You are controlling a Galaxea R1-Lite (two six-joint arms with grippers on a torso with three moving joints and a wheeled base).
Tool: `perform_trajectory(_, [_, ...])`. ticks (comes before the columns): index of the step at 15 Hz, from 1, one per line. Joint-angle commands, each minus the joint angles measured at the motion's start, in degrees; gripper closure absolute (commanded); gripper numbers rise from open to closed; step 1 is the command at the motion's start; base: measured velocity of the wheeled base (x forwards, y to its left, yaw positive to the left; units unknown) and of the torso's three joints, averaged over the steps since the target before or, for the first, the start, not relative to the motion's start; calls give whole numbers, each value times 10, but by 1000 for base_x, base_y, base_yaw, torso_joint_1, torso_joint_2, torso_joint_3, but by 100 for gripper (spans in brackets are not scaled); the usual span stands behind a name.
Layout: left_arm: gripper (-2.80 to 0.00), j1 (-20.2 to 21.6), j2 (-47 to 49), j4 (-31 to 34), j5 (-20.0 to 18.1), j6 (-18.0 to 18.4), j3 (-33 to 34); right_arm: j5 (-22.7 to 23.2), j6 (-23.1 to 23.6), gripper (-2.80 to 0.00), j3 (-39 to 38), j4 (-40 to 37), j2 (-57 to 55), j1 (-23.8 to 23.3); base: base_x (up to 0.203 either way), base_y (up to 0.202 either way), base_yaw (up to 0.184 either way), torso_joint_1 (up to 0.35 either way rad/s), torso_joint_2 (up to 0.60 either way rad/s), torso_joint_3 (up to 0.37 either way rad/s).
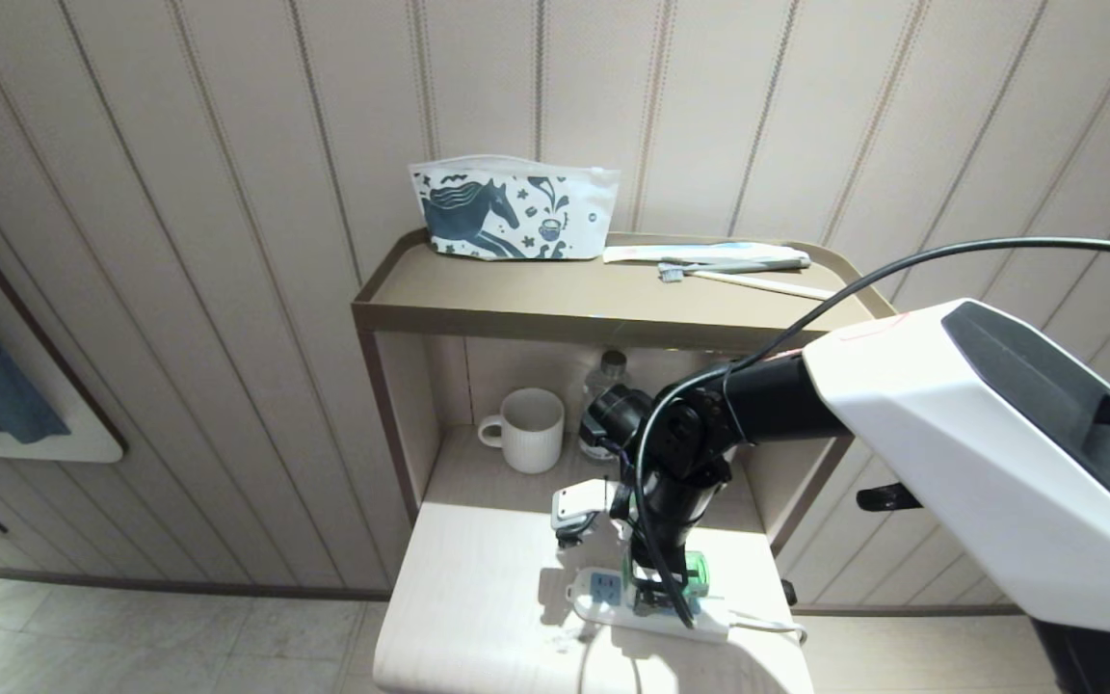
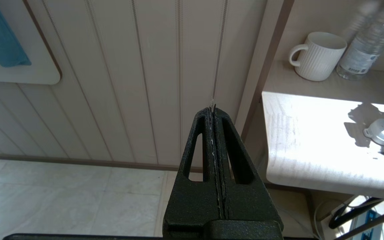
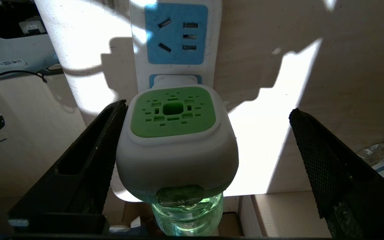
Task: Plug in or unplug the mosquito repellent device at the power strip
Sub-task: Hold the socket with your left hand and unplug it with your right hand
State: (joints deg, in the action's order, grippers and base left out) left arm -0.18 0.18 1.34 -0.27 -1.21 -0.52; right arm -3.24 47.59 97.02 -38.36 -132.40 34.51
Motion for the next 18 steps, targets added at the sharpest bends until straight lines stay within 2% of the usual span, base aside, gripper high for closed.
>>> perform_trajectory(1, [0,0,-1,0,0,0,0,2,1,0,-3,-1,-2,2,0,0,0,0,0,0])
perform_trajectory(7, [0,0,-2,-4,4,20,-1,6,0,0,-12,-2,-2,-1,0,0,0,0,0,0])
perform_trajectory(8, [0,1,2,-1,3,32,-19,6,0,0,-17,-1,1,-1,0,0,0,0,0,0])
perform_trajectory(10, [0,1,43,14,0,38,-119,9,0,0,-27,-1,6,-1,0,0,0,0,0,0])
perform_trajectory(12, [0,-1,159,27,-3,24,-242,10,-1,0,-37,12,14,-1,0,0,0,0,0,0])
perform_trajectory(14, [0,-3,312,17,-17,7,-317,13,-1,0,-62,49,20,-2,0,0,0,0,0,0])
perform_trajectory(16, [0,-19,479,-39,-27,-5,-349,13,-1,0,-79,65,28,-4,0,0,0,0,0,0])
perform_trajectory(18, [0,-76,636,-140,5,-20,-344,13,-3,0,-84,65,29,-10,0,0,0,0,0,0])
